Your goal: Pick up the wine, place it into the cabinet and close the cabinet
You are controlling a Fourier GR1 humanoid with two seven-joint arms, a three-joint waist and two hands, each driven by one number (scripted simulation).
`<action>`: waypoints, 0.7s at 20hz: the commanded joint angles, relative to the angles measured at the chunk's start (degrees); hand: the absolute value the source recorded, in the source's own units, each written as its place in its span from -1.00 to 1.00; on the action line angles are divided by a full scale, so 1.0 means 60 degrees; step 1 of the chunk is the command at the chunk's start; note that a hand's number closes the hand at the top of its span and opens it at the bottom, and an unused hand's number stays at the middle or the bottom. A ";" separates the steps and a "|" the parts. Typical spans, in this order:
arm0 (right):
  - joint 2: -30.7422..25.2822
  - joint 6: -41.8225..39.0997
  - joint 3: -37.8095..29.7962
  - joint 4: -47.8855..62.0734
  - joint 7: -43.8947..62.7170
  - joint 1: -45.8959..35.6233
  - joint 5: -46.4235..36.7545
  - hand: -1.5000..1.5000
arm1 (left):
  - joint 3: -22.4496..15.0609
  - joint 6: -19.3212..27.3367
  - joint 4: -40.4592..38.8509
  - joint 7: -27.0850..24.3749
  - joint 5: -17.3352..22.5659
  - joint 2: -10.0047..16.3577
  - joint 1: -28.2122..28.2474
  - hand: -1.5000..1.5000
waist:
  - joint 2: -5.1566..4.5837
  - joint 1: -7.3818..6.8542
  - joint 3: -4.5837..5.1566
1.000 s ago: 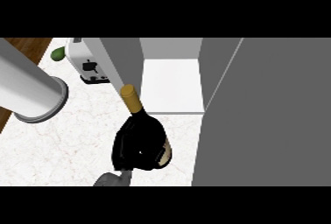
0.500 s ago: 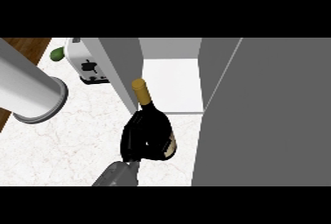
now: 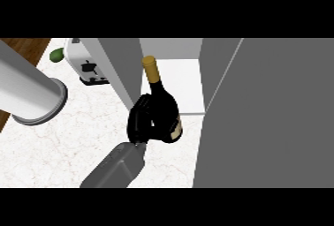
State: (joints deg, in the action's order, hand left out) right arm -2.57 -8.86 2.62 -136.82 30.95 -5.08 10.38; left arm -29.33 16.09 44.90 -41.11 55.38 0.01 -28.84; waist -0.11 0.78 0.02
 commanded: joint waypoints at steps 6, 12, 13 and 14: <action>0.0158 0.0038 0.0541 -0.0457 -0.0018 0.0370 -0.0304 -1.00 | 0.0469 -0.0020 -0.1568 0.0242 0.1030 -0.0002 -0.1561 1.00 | -0.0009 0.0052 0.0001; 0.0034 0.0235 -0.0078 0.0003 0.0171 -0.0363 0.0199 -1.00 | 0.0871 -0.0183 -0.2450 -0.0277 0.1127 -0.0002 -0.2284 1.00 | -0.0019 0.0052 0.0003; -0.0118 -0.0546 -0.0424 0.0743 -0.1164 0.0385 0.0251 -1.00 | 0.1278 -0.0386 -0.2489 0.0369 0.1005 0.0182 -0.2833 1.00 | -0.0026 0.0022 -0.0006; 0.0020 -0.0052 0.0180 0.0016 -0.0231 -0.0023 -0.0070 -1.00 | 0.1231 -0.0437 -0.3009 0.0155 0.1044 -0.0002 -0.3189 1.00 | -0.0038 0.0104 0.0004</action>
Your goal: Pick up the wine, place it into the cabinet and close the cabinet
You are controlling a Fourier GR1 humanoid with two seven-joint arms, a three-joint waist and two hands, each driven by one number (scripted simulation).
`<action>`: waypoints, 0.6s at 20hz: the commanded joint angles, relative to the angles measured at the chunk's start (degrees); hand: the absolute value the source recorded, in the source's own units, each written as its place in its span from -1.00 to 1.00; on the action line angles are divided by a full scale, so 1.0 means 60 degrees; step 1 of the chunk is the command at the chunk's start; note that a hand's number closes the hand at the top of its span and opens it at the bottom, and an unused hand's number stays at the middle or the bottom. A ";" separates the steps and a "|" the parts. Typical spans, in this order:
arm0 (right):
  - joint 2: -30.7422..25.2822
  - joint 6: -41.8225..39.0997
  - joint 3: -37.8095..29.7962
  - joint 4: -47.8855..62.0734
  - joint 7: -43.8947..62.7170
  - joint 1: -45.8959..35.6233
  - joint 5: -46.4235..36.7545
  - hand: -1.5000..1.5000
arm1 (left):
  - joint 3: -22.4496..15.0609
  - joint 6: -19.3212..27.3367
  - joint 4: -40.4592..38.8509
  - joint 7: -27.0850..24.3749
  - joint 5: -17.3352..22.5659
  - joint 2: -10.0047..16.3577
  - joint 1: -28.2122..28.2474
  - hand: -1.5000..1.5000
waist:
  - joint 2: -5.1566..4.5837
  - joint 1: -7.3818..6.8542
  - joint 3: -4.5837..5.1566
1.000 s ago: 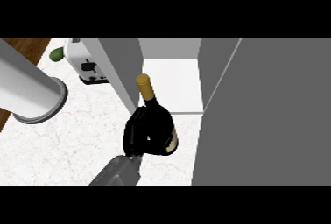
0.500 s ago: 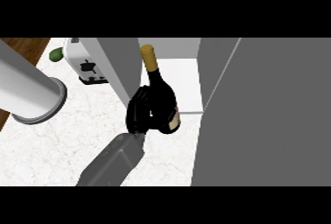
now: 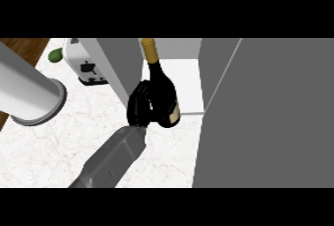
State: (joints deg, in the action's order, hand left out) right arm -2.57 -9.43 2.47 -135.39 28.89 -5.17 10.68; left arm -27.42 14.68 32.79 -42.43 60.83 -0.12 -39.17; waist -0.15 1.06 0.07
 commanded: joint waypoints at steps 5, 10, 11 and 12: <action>-0.0033 -0.0120 -0.0009 0.0211 -0.0190 0.0129 -0.0012 -1.00 | 0.0704 0.0471 -0.0851 0.0980 0.0606 0.0076 -0.2054 1.00 | -0.0031 0.0045 -0.0011; 0.0173 -0.0227 0.0265 0.0102 -0.0616 0.0384 -0.0045 -1.00 | 0.0313 0.1108 -0.1003 0.1088 0.1034 0.0019 -0.2587 1.00 | -0.0080 0.0231 -0.0009; 0.0069 -0.0251 -0.0005 0.0345 -0.0616 0.0336 0.0063 -1.00 | 0.0260 0.0957 -0.1315 0.0988 0.0966 0.0019 -0.2570 1.00 | -0.0077 0.0180 -0.0009; -0.0145 -0.0142 -0.0335 0.0040 -0.0191 -0.0026 0.0311 -1.00 | 0.0304 0.0998 -0.1382 0.1312 0.0977 0.0019 -0.2837 1.00 | -0.0061 0.0160 -0.0007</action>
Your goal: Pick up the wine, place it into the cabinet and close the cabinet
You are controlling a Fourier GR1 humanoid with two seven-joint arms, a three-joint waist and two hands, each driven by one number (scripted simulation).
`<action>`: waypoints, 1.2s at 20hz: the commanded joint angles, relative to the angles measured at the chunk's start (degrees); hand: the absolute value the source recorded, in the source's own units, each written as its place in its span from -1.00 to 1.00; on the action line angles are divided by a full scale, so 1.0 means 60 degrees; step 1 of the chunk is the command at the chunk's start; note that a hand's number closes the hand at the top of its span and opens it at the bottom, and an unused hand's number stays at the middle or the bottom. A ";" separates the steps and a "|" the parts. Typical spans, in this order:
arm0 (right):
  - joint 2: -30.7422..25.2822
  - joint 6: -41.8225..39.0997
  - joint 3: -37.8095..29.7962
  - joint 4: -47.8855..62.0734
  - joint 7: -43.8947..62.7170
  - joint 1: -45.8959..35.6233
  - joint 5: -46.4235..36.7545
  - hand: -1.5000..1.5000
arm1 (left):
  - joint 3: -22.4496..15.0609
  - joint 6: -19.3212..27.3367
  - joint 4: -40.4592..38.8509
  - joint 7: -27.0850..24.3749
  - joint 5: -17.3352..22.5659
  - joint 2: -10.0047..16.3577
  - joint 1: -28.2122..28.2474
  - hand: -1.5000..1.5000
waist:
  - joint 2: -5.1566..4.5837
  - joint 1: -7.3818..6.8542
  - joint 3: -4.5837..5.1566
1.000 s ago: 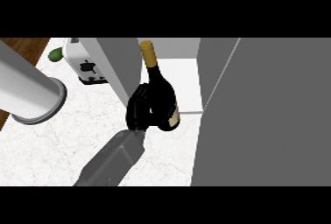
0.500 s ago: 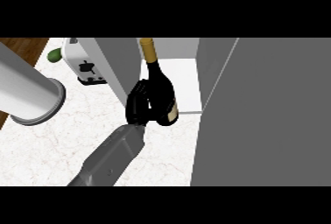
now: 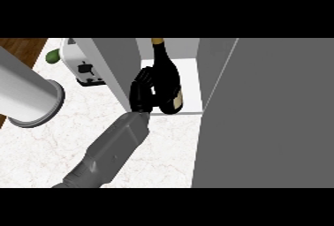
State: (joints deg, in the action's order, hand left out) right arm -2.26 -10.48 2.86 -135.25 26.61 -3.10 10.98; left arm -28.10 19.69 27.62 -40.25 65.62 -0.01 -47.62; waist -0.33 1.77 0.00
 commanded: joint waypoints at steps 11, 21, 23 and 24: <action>-0.0087 0.0103 -0.0139 0.0594 0.0181 -0.1106 0.0195 -1.00 | 0.0455 -0.0253 -0.1865 0.0737 0.0720 0.0001 -0.2119 1.00 | -0.0157 0.0389 0.0017; 0.0076 0.0009 0.0524 0.0109 0.0278 -0.0642 0.0121 -1.00 | -0.0497 -0.0167 -0.1584 0.0599 0.1366 0.0001 -0.1507 1.00 | -0.0174 0.0744 0.0020; 0.0173 -0.0189 0.0383 0.0446 -0.0455 -0.0142 0.0028 -1.00 | -0.1037 0.0009 -0.1033 0.0354 0.1478 0.0001 -0.0964 1.00 | -0.0150 0.0682 0.0008; 0.0063 -0.0133 0.0417 0.0347 -0.0120 -0.0741 0.0099 -1.00 | -0.0968 0.0273 -0.1063 0.0290 0.1681 0.0001 -0.1226 1.00 | -0.0217 0.0906 0.0019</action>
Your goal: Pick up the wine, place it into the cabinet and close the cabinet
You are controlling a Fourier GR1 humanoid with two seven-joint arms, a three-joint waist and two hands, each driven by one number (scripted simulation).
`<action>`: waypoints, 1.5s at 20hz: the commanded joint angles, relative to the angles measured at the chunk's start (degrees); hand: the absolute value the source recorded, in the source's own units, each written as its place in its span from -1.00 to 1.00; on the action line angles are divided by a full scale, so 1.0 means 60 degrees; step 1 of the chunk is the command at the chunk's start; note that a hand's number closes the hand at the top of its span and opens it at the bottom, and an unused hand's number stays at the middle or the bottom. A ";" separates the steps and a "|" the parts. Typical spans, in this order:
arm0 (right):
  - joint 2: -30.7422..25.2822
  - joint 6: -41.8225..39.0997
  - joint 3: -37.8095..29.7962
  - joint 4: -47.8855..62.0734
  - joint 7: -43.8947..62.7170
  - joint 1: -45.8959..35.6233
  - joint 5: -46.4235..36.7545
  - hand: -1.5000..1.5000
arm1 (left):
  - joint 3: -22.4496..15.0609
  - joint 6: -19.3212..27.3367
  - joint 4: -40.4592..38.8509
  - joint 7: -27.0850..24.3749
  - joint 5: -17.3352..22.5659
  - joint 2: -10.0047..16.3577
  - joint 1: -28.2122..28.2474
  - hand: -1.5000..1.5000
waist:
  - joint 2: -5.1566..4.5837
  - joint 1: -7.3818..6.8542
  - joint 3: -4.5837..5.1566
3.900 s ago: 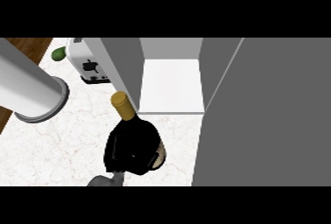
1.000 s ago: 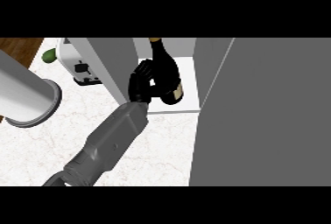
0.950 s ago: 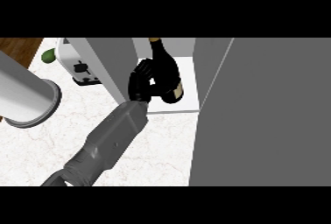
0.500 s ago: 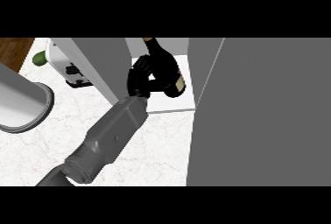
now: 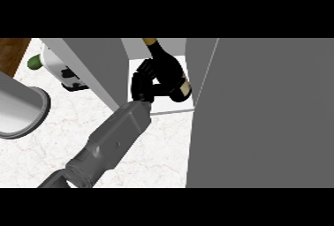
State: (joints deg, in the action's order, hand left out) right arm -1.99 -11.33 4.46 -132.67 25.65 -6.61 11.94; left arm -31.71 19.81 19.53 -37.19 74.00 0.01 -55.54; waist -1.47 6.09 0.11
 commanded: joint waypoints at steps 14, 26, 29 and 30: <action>-0.0004 -0.0210 -0.0072 0.0436 -0.0444 -0.0130 0.0081 -1.00 | -0.0755 0.0627 0.0705 -0.1055 0.2027 0.0001 0.0076 -1.00 | -0.0069 0.0280 -0.0004; 0.0035 -0.0212 0.0221 0.0364 -0.0328 0.0061 -0.0051 -1.00 | -0.1728 0.1520 0.0226 -0.1572 0.2391 -0.0001 -0.0339 -1.00 | -0.0066 0.0300 -0.0013; 0.0094 -0.0026 0.0200 0.0272 -0.0103 -0.0277 0.0003 -1.00 | -0.2080 0.1468 -0.0241 -0.1113 0.2060 -0.0001 -0.0806 -1.00 | -0.0067 0.0180 -0.0007; 0.0044 0.0012 -0.0087 0.0392 -0.0171 -0.0376 0.0064 -1.00 | -0.2299 0.1439 -0.0010 -0.1358 0.1985 -0.0001 -0.0613 -1.00 | -0.0061 0.0170 -0.0009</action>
State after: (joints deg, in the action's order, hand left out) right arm -1.60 -11.74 5.11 -130.63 24.37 -7.78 11.88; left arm -42.60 28.07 19.70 -44.80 87.12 0.01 -58.96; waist -1.85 7.34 0.05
